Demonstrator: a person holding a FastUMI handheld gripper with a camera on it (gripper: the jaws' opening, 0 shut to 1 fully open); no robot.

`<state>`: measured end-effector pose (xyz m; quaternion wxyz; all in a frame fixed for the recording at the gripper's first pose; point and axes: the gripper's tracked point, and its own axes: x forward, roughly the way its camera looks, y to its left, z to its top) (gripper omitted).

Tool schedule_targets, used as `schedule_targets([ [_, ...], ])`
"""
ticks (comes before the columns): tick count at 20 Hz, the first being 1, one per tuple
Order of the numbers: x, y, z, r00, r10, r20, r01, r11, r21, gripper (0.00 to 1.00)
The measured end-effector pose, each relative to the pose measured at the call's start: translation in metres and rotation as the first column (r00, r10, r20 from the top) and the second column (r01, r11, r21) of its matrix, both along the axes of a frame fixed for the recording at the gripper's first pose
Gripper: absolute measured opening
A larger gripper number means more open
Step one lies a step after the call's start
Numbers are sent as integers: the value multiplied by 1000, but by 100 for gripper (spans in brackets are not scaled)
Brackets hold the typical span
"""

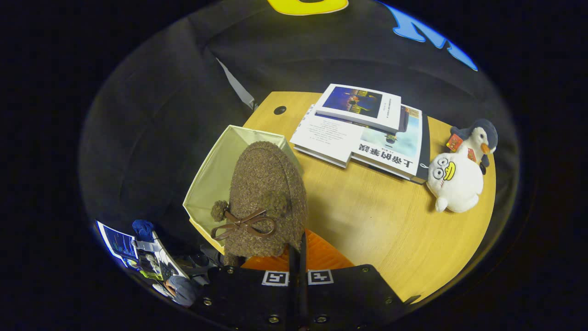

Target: Open the storage box then place both shoes into the box .Put the left shoe in first, then the right shoe, with the right side of both shoes facing outward in a uniform manner.

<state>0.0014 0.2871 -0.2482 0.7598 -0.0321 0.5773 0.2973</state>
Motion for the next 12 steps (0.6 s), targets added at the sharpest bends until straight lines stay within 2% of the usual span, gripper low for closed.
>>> schedule_targets([
  [7, -1, 59, 5, 997, 66, -33, -65, 998, 22, 1],
  [12, 10, 101, 5, 997, 62, -47, -60, 997, 41, 1],
])
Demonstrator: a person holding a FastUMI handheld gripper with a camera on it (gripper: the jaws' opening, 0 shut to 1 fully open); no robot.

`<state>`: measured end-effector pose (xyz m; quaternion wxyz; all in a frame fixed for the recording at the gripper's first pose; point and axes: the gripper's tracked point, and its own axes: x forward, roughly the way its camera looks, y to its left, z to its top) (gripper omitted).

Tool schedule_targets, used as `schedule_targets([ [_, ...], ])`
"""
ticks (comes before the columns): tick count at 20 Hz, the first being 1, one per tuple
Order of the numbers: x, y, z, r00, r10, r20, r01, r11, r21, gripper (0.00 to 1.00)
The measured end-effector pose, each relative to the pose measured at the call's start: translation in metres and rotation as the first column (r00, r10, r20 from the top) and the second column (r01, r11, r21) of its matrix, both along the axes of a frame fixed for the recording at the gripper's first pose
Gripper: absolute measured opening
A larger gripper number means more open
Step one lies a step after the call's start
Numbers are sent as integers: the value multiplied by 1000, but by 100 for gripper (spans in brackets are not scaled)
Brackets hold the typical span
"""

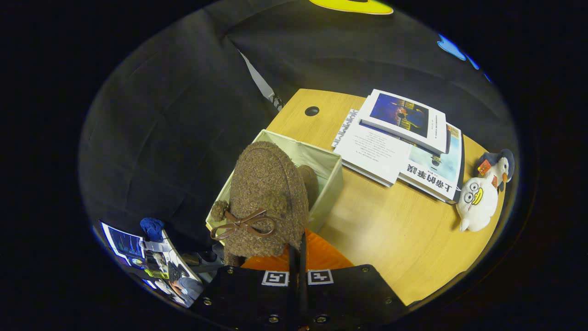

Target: Open the storage box then place both shoes into the box .Put the left shoe in first, then the right shoe, with the right side of both shoes facing outward in a uniform manner.

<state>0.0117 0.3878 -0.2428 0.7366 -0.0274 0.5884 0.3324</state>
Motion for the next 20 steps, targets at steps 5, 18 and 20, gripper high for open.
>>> schedule_targets([
  [5, 11, 31, -4, 1000, 1, 6, -1, 1000, -8, 1],
  [18, 8, 76, -25, 1000, -16, 13, 16, 998, -68, 1],
  [20, 6, 82, -23, 999, -34, 6, 35, 998, -52, 2],
])
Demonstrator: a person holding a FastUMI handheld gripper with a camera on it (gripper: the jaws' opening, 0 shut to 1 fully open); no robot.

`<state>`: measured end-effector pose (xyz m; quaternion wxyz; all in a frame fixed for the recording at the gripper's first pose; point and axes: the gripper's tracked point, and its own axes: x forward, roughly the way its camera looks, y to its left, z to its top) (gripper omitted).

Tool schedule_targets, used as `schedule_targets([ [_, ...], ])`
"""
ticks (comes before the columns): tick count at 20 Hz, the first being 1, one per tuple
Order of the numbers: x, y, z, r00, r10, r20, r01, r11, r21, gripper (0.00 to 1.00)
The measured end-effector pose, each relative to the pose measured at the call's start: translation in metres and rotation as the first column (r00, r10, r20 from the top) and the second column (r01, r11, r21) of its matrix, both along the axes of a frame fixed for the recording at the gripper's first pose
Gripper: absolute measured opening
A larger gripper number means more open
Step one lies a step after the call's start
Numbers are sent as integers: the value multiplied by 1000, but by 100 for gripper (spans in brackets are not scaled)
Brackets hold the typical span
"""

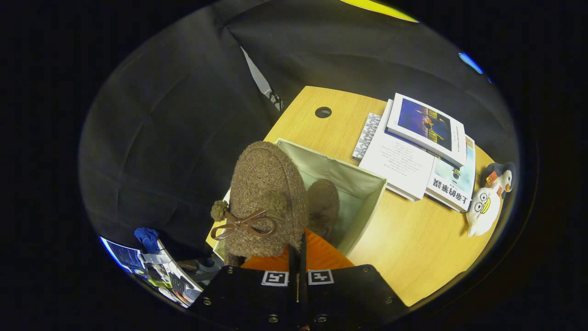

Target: Open the storage box then place both shoes into the box .Put the left shoe in first, then the right shoe, with the right side of both shoes facing outward in a uniform manner.

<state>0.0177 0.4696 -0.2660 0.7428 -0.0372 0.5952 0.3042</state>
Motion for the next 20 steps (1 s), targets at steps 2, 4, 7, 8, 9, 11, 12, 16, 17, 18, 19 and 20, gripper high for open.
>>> schedule_targets([
  [2, -6, 7, 5, 999, -16, -29, 17, 999, 50, 13],
  [4, -8, 11, 16, 999, -14, -34, 17, 995, 97, 41],
  [7, 0, 2, 30, 999, -9, 51, 3, 992, 126, 82],
  [8, 0, -1, 37, 997, -9, 77, -2, 990, 144, 96],
  [9, 1, -7, 45, 995, -15, 95, 0, 987, 163, 96],
  [11, 1, -24, 63, 991, -43, 127, 16, 979, 201, 96],
  [12, 2, -34, 74, 987, -62, 148, 28, 975, 221, 96],
  [16, 15, -97, 104, 947, -154, 282, 78, 961, 264, 96],
  [17, 18, -113, 111, 935, -175, 310, 90, 958, 271, 96],
  [18, 19, -128, 118, 921, -195, 336, 100, 954, 281, 96],
  [19, 23, -144, 126, 905, -218, 366, 113, 951, 289, 96],
  [20, 25, -163, 137, 883, -245, 401, 127, 946, 297, 96],
])
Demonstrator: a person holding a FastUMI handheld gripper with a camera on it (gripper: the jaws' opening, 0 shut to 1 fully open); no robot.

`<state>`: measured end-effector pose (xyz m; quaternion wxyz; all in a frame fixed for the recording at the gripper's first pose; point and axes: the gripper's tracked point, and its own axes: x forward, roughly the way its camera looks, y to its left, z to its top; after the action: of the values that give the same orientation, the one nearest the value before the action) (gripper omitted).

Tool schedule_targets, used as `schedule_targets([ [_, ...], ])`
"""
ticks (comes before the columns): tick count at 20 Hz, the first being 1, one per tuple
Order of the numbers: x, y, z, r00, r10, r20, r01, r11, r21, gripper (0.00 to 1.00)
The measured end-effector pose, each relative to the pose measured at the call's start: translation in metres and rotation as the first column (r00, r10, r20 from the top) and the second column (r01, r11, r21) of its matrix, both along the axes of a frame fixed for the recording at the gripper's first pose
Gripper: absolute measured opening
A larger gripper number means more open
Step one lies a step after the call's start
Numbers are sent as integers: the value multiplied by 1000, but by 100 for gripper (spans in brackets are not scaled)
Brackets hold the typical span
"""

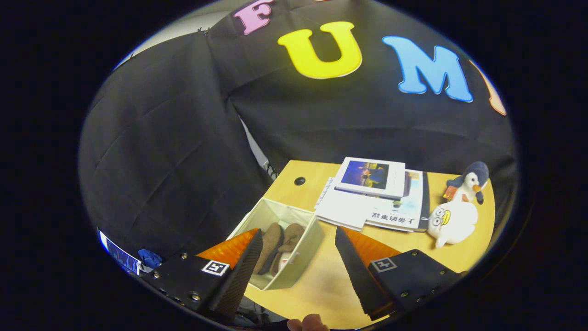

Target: Open the storage box then place both shoes into the box .Put the left shoe in first, then the right shoe, with the right side of both shoes facing outward in a uniform manner.

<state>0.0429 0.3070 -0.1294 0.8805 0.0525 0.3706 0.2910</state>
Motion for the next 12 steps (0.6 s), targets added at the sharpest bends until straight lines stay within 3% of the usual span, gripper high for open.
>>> schedule_targets([
  [3, 13, -55, 27, 983, -97, 157, 101, 995, -17, 96],
  [7, 20, -112, 58, 924, -202, 324, 215, 977, -4, 96],
  [9, 21, -140, 73, 884, -263, 386, 270, 962, 37, 96],
  [12, 27, -189, 93, 790, -367, 491, 352, 927, 127, 96],
])
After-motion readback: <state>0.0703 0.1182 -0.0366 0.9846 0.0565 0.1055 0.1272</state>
